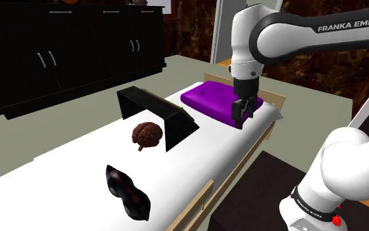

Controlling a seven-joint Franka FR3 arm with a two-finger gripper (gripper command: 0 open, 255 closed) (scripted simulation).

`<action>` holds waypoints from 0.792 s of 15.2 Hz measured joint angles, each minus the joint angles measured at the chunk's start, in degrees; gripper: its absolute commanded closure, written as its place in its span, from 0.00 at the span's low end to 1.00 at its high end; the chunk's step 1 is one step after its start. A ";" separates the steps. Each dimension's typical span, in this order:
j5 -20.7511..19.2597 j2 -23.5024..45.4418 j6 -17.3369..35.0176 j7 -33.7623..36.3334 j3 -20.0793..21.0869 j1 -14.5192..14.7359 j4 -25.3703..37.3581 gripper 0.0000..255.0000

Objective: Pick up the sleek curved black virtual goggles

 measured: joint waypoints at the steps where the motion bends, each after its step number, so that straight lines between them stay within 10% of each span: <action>1: 0.64 1.28 1.11 0.98 0.91 0.34 0.42 0.00; 12: 4.71 18.58 14.76 13.09 11.79 3.48 7.09 0.00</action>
